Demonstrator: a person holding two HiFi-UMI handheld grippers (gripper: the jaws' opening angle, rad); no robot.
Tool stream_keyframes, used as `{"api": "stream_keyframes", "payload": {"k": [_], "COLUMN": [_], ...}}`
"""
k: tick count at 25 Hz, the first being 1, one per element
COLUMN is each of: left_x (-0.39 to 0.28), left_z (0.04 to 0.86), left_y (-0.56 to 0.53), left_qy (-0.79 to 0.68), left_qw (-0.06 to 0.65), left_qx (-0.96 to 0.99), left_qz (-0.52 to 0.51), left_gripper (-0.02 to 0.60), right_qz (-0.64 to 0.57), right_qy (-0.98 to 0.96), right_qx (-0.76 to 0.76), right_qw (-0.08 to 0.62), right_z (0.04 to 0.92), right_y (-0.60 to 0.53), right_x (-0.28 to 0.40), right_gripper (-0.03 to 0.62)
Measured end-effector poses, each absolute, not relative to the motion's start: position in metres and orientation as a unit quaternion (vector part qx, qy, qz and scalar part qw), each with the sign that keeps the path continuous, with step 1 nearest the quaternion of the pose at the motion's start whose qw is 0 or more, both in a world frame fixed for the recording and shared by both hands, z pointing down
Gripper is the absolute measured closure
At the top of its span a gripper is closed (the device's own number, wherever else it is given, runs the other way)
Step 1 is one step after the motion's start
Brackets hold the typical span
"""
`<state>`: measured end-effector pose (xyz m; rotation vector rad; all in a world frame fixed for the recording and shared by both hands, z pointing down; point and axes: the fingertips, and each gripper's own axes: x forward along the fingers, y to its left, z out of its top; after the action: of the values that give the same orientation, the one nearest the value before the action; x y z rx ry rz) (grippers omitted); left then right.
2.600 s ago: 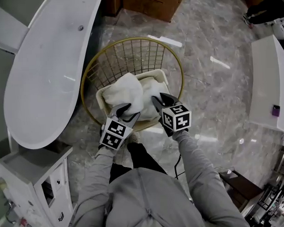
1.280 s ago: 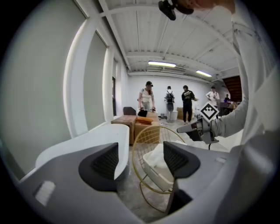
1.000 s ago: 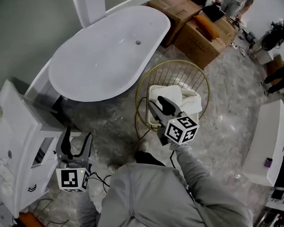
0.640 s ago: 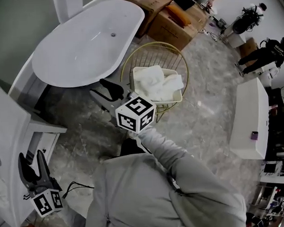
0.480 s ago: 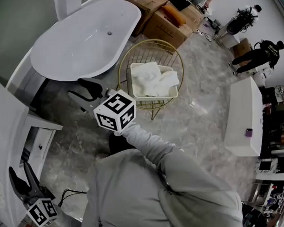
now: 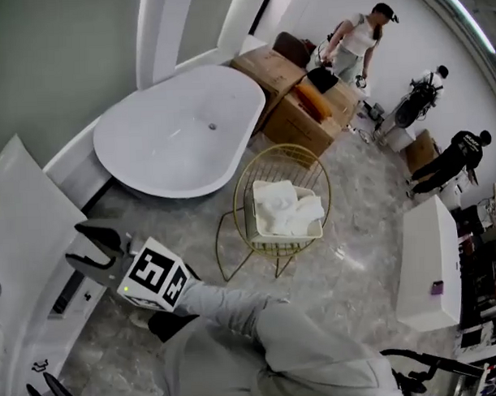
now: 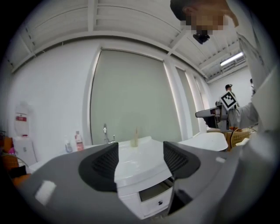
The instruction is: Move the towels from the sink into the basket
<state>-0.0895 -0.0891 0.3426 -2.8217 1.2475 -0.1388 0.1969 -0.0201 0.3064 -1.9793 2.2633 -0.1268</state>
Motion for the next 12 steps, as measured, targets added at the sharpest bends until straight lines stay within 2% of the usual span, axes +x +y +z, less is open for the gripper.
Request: {"api": "stream_keyframes", "payload": {"k": [10, 12], "left_x": [-0.248, -0.272], "left_z": [0.317, 0.314], "left_y": [-0.151, -0.171], "left_qy": [0.538, 0.551], "left_qw": [0.056, 0.061], "left_qx": [-0.84, -0.831], "left_qz": [-0.046, -0.045], "left_gripper": [0.232, 0.233], "right_qz": [-0.029, -0.012], "right_qy": [0.839, 0.845], "right_qx": [-0.54, -0.531], "right_qw": [0.066, 0.066], "right_z": [0.288, 0.28], "right_y": [-0.158, -0.178], "right_x": [0.057, 0.049], "right_gripper": [0.407, 0.407]}}
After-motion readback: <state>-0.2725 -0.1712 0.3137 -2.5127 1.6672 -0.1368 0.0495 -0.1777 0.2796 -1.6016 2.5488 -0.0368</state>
